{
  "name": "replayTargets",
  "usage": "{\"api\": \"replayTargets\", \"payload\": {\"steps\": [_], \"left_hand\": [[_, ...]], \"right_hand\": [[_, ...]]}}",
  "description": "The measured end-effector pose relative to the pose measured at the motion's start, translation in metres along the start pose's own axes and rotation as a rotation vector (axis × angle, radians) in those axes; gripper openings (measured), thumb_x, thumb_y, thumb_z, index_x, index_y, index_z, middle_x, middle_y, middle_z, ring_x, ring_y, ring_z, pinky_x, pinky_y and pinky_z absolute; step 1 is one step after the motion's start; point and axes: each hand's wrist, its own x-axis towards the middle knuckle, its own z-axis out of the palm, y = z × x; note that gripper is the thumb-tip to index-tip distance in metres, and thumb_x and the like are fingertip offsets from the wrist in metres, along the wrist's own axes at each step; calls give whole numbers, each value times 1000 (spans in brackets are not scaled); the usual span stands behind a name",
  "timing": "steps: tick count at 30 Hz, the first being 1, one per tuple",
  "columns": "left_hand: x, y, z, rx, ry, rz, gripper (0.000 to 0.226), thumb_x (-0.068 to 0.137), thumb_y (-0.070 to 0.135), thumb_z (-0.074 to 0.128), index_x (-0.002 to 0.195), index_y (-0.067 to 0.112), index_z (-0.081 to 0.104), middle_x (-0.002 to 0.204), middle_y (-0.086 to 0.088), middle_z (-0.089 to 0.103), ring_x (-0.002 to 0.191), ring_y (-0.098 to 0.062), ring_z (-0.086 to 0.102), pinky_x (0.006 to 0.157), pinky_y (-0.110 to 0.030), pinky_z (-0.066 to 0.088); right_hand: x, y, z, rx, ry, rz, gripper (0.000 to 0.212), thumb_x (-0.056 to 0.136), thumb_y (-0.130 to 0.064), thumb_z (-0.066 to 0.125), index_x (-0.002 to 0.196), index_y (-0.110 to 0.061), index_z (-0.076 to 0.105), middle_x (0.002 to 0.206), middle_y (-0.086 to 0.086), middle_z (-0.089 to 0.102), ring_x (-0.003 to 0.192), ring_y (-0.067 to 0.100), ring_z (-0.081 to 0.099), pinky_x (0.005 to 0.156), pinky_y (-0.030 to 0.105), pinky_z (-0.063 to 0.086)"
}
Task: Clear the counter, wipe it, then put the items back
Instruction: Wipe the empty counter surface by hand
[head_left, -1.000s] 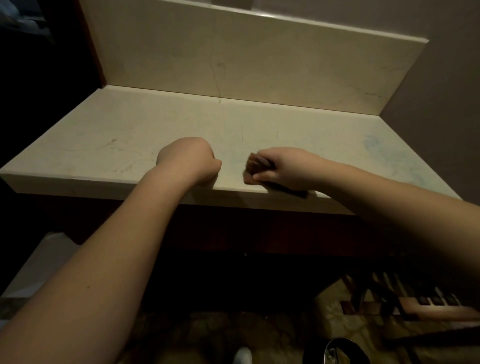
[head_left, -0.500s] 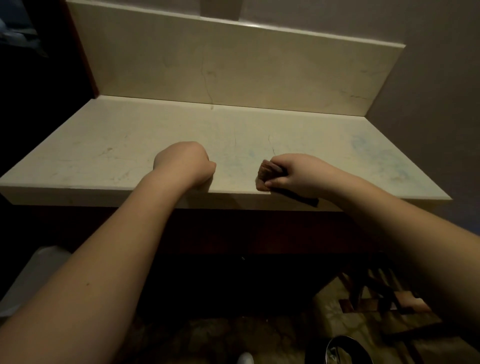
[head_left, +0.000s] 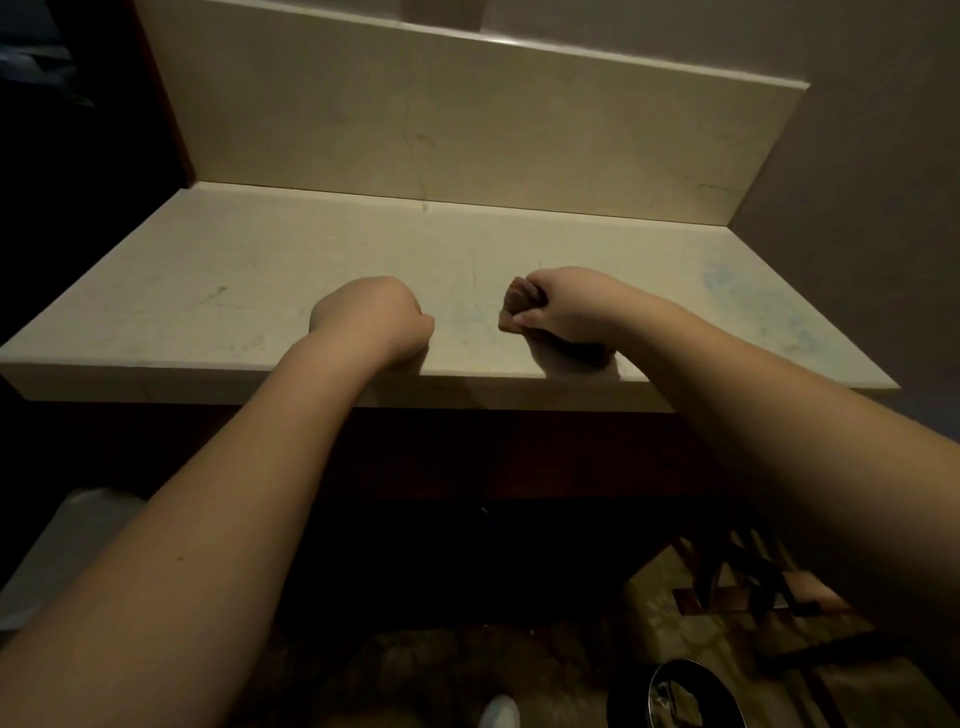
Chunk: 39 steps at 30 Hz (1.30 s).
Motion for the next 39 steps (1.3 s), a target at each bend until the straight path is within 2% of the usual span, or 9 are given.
{"api": "replayTargets", "payload": {"steps": [5, 8, 15, 21, 25, 28, 31, 35, 39], "left_hand": [[-4, -2, -2, -21, -18, 24, 31, 95, 33, 45, 100, 21, 73, 93, -3, 62, 88, -27, 54, 72, -30, 42], [-4, 0, -4, -21, -40, 20, 33, 94, 34, 45, 91, 19, 73, 84, -2, 62, 86, -26, 57, 73, -31, 46], [-9, 1, -5, -55, -26, -19, 37, 97, 39, 44, 118, 24, 70, 122, -2, 65, 108, -27, 57, 90, -36, 49], [-9, 5, -9, -61, -48, -58, 37, 97, 42, 44, 115, 23, 71, 106, -3, 67, 94, -25, 60, 89, -39, 52], [-9, 9, -7, -37, -45, -67, 41, 99, 42, 41, 128, 24, 64, 127, -2, 63, 111, -24, 57, 92, -38, 50], [-9, 12, -2, -30, -16, -77, 41, 99, 44, 40, 127, 26, 65, 129, 1, 63, 111, -23, 57, 89, -37, 50], [-8, 15, 1, -26, -2, -89, 41, 98, 47, 41, 121, 27, 67, 129, 5, 63, 108, -21, 59, 86, -38, 52], [-8, 18, 1, -28, 5, -102, 38, 97, 47, 43, 114, 26, 70, 126, 5, 65, 104, -19, 60, 85, -38, 53], [-7, 20, -1, -49, 2, -107, 35, 96, 46, 47, 109, 25, 72, 123, 4, 66, 102, -18, 60, 85, -37, 52]], "right_hand": [[-26, 13, -8, -50, -117, -38, 15, 92, -33, 59, 106, -29, 56, 98, -5, 59, 92, 18, 53, 80, 32, 36], [-41, 19, -10, -141, -190, -67, 12, 92, -31, 59, 104, -30, 56, 99, -6, 60, 94, 18, 53, 80, 32, 37], [17, 4, -16, -155, -174, -56, 16, 90, -39, 60, 97, -29, 50, 85, -6, 52, 89, 20, 50, 81, 36, 37], [25, 11, -17, -189, -153, -166, 13, 92, -36, 59, 99, -28, 52, 95, -4, 57, 88, 20, 51, 78, 34, 37], [-11, 28, -20, -230, -246, -254, 18, 93, -32, 56, 78, -36, 46, 79, -20, 48, 76, 8, 47, 71, 31, 35], [-2, 31, -21, -203, -290, -258, 10, 92, -36, 58, 87, -36, 49, 85, -16, 51, 82, 12, 49, 74, 31, 37], [36, 27, -25, -174, -215, -219, 14, 92, -39, 58, 101, -29, 54, 90, -7, 53, 88, 18, 50, 79, 32, 36], [85, 26, -30, -196, -66, -199, 22, 93, -36, 58, 78, -24, 47, 88, 0, 51, 83, 23, 46, 73, 30, 33], [81, 37, -30, -197, -115, -273, 20, 93, -42, 56, 98, -24, 51, 91, -3, 53, 84, 20, 49, 74, 32, 35]]}}
